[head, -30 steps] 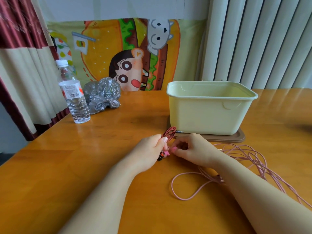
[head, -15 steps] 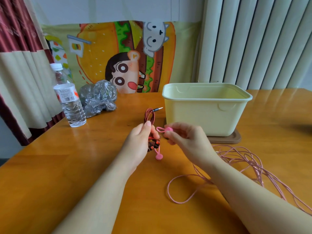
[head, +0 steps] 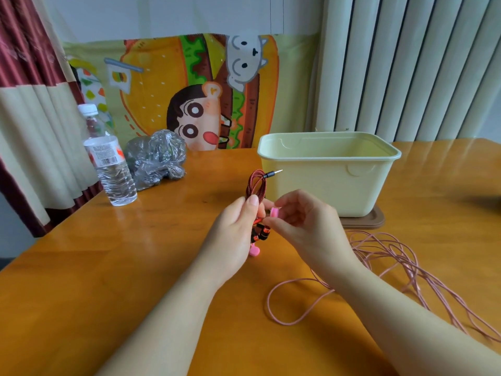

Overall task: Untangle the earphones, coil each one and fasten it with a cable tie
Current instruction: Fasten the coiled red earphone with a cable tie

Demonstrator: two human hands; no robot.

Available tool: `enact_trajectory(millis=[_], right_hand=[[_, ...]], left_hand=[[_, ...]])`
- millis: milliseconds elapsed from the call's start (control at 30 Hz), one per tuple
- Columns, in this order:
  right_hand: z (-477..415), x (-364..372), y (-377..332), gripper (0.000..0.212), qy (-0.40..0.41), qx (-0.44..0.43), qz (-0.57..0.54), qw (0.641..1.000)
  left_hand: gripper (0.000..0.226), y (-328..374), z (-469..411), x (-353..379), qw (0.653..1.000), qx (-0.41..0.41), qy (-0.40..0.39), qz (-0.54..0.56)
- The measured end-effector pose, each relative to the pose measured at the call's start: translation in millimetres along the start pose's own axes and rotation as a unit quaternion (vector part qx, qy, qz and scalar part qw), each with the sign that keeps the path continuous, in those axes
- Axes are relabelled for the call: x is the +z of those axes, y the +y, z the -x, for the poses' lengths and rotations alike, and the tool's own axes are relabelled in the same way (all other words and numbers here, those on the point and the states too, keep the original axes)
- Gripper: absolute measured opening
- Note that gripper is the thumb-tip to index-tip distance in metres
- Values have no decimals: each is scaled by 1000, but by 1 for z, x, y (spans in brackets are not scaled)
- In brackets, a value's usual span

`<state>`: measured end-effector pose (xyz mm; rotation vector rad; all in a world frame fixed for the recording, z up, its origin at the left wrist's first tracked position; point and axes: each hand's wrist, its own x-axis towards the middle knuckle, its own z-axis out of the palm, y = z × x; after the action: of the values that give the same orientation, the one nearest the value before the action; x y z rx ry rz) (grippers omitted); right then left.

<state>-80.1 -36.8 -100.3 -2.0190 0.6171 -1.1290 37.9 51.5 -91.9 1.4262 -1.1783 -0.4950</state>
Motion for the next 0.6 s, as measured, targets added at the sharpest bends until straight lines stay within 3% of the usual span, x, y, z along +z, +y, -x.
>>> enact_trajectory(millis=[100,267,600], right_hand=[[-2,-3,-2,20,3,32,-40,999],[-6,-13,-4,28,-59,95,-132,985],[-7,-13,0,30,-80,111,-224,965]], left_hand=[[38,1,2,2,1000,-1,-18,-5],[41,-4,1,9,999,23,-38,21],[34,-3,-1,15,996,16,28,85]])
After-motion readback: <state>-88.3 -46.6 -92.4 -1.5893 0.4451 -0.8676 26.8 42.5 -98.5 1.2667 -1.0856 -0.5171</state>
